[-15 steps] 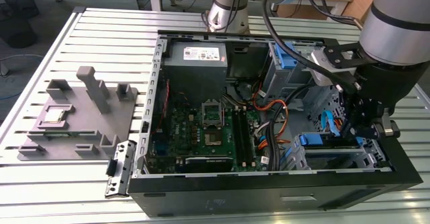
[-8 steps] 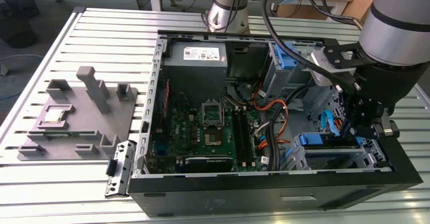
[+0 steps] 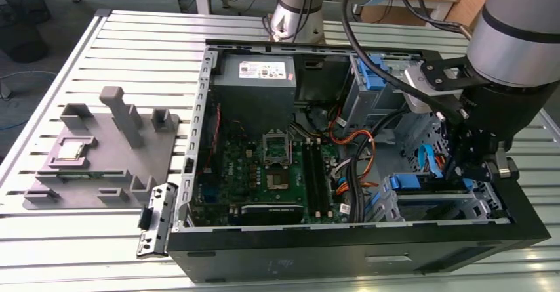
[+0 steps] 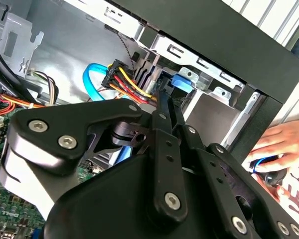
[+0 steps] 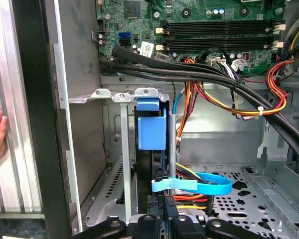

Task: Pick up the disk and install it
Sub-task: 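Insert the second disk wire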

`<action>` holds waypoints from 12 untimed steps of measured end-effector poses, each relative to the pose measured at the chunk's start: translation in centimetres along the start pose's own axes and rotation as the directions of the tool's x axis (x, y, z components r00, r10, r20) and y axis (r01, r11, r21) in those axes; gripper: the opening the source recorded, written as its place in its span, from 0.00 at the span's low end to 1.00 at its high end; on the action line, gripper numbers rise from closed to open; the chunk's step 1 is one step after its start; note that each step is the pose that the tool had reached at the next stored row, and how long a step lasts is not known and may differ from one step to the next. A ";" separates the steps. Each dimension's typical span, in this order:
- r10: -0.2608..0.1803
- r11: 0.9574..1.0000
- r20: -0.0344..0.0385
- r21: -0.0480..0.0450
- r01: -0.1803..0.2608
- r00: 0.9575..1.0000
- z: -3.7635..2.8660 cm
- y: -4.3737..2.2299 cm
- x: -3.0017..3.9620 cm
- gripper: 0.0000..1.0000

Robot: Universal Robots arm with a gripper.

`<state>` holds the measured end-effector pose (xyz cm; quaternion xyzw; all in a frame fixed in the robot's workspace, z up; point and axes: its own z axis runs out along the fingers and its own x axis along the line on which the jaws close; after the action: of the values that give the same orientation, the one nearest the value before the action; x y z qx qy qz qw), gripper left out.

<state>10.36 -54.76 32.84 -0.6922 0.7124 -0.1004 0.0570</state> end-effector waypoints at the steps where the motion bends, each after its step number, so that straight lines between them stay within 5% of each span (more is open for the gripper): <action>1: 0.000 1.000 0.001 0.000 0.000 1.000 -0.03 -0.01 0.00 0.16; 12: 0.001 1.000 0.005 0.000 -0.001 1.000 -0.33 -0.08 0.05 0.16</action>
<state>10.36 -54.79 33.18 -0.6921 0.7126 -0.0985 0.0588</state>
